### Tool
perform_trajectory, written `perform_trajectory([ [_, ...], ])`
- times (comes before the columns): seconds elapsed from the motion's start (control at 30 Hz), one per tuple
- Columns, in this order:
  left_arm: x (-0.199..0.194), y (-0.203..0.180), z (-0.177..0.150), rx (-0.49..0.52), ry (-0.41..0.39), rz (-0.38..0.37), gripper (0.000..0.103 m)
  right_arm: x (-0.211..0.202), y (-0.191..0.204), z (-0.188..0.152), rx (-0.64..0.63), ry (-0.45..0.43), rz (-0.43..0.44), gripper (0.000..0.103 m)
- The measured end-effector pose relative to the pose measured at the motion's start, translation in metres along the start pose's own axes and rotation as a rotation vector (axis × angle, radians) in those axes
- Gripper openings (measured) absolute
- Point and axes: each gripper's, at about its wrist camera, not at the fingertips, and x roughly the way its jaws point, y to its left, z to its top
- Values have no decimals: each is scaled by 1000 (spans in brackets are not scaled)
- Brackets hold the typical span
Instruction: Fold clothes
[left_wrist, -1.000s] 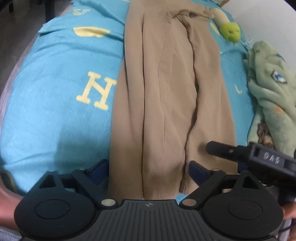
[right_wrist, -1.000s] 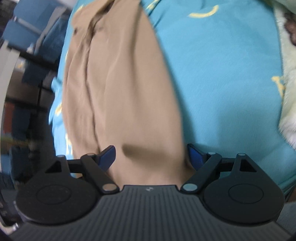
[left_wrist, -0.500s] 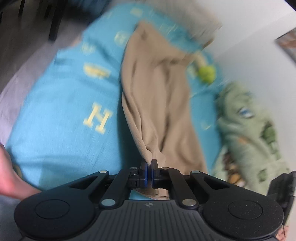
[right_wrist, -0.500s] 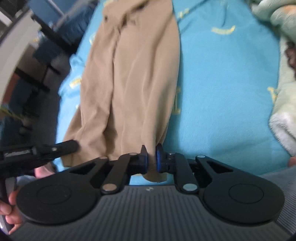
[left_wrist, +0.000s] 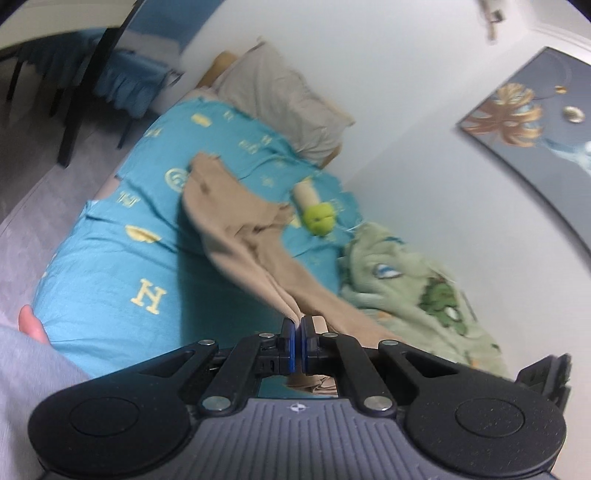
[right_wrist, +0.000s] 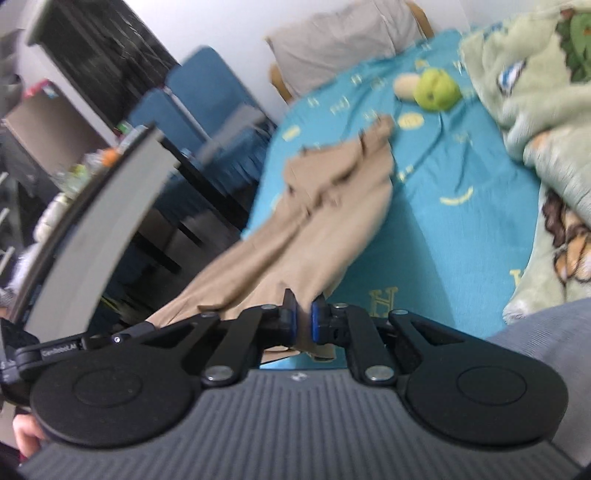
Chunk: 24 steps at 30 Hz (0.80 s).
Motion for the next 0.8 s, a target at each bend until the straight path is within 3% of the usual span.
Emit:
perform_trajectory([
  [0.17,-10,-13,-3,50,-51,5,3,-17,-8,-19,36,-50,36,10],
  [0.37,26,-15,25,126,-58,70,3,8,-13,9,55,-86,25,11],
  [0.57,91,-10,71,203,-66,157,3,64,-22,59,48,-86,-6,11],
  [0.8,195,35,109,175,-47,247,4,156,-43,94,21,-35,-97,11],
])
